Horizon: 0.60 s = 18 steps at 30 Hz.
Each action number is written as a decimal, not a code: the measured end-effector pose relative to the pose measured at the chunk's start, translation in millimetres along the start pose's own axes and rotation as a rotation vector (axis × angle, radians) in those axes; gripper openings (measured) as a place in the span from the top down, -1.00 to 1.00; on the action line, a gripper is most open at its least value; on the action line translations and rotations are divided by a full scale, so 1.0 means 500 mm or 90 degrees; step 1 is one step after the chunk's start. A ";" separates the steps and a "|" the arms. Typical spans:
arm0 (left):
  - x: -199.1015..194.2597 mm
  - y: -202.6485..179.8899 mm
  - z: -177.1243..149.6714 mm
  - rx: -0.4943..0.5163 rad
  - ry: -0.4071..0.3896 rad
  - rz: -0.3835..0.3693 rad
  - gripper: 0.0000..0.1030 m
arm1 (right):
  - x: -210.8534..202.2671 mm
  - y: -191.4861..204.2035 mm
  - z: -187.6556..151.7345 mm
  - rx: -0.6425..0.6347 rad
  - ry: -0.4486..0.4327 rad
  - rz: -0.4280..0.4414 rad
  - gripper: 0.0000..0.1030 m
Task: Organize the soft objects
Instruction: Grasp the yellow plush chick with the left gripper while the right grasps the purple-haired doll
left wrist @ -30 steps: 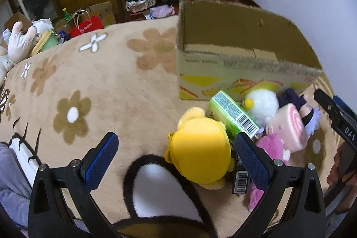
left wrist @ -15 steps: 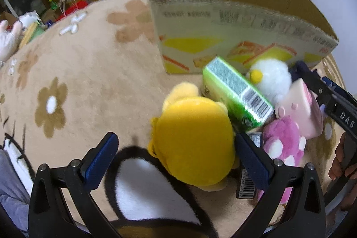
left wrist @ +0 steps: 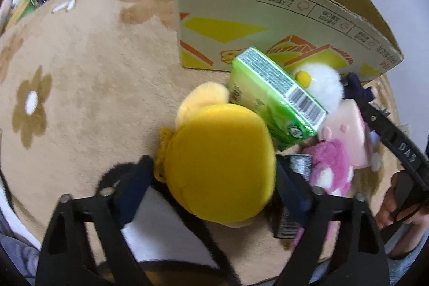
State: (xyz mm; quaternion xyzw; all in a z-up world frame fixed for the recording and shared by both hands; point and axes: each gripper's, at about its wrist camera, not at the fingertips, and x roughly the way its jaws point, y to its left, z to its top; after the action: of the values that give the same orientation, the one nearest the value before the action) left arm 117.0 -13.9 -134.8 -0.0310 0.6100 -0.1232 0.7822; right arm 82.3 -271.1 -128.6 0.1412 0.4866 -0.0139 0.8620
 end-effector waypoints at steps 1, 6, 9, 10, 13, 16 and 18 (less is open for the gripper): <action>-0.001 0.005 -0.001 0.001 0.001 -0.011 -0.41 | -0.003 0.000 0.000 0.000 0.000 0.001 -0.37; -0.007 0.002 -0.002 0.008 -0.005 0.001 -0.35 | -0.022 -0.015 -0.004 0.029 -0.005 0.018 -0.25; -0.017 -0.021 -0.010 0.030 -0.021 0.039 -0.35 | -0.037 -0.015 -0.005 0.030 -0.013 0.011 -0.18; -0.022 -0.027 -0.014 0.031 -0.024 0.045 -0.35 | -0.038 -0.014 -0.007 0.028 -0.014 0.011 -0.16; -0.031 -0.025 -0.013 0.025 -0.032 0.043 -0.35 | -0.046 -0.010 -0.008 0.021 -0.021 0.003 -0.06; -0.046 -0.027 -0.012 0.029 -0.046 0.060 -0.35 | -0.054 -0.013 -0.012 0.023 -0.027 -0.001 0.21; -0.055 -0.030 -0.017 0.040 -0.058 0.075 -0.35 | -0.053 -0.015 -0.011 0.026 -0.022 0.002 0.22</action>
State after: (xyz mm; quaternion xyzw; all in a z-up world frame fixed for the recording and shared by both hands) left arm 100.5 -21.4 -107.9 0.0240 0.5705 -0.0943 0.8155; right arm 62.7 -279.7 -110.6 0.1591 0.4707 -0.0247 0.8675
